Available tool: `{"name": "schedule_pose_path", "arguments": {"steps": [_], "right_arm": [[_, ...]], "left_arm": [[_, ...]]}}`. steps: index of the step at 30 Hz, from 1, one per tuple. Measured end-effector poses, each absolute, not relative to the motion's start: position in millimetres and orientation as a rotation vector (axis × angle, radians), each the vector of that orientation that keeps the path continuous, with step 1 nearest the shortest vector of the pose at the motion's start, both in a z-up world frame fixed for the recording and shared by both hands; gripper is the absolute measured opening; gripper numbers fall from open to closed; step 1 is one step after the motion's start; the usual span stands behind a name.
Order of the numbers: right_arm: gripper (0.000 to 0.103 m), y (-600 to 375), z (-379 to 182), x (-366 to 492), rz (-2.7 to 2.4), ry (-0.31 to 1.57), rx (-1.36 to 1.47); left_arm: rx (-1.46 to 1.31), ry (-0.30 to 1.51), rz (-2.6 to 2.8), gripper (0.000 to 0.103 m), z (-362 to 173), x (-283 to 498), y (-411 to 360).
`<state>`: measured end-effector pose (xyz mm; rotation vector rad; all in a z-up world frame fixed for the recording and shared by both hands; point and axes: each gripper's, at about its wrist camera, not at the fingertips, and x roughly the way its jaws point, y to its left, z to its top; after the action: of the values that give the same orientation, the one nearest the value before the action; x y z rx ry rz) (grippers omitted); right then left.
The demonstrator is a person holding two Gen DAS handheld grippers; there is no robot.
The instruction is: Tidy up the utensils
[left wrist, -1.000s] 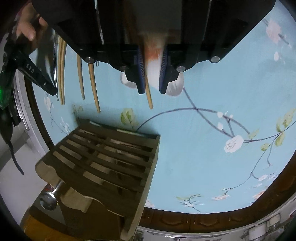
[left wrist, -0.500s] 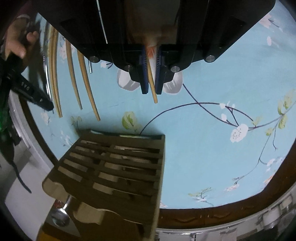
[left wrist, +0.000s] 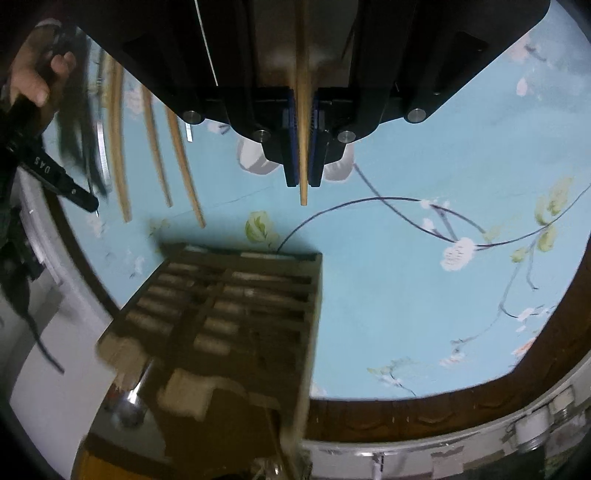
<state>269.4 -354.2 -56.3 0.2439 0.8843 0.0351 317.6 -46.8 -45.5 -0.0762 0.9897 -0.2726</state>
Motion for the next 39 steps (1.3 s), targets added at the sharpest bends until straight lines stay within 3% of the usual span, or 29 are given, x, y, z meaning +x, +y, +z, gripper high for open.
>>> {"name": "schedule_pose_path", "arguments": {"steps": [17,39], "right_arm": [[0.004,-330,76,180,0.203,0.597,0.244],[0.004,-317,124,186,0.241,0.474,0.222]], "left_arm": [[-0.221,0.723,-0.403,0.004,81,219,-2],[-0.245,0.582,-0.404,0.004,135,216,9]]}}
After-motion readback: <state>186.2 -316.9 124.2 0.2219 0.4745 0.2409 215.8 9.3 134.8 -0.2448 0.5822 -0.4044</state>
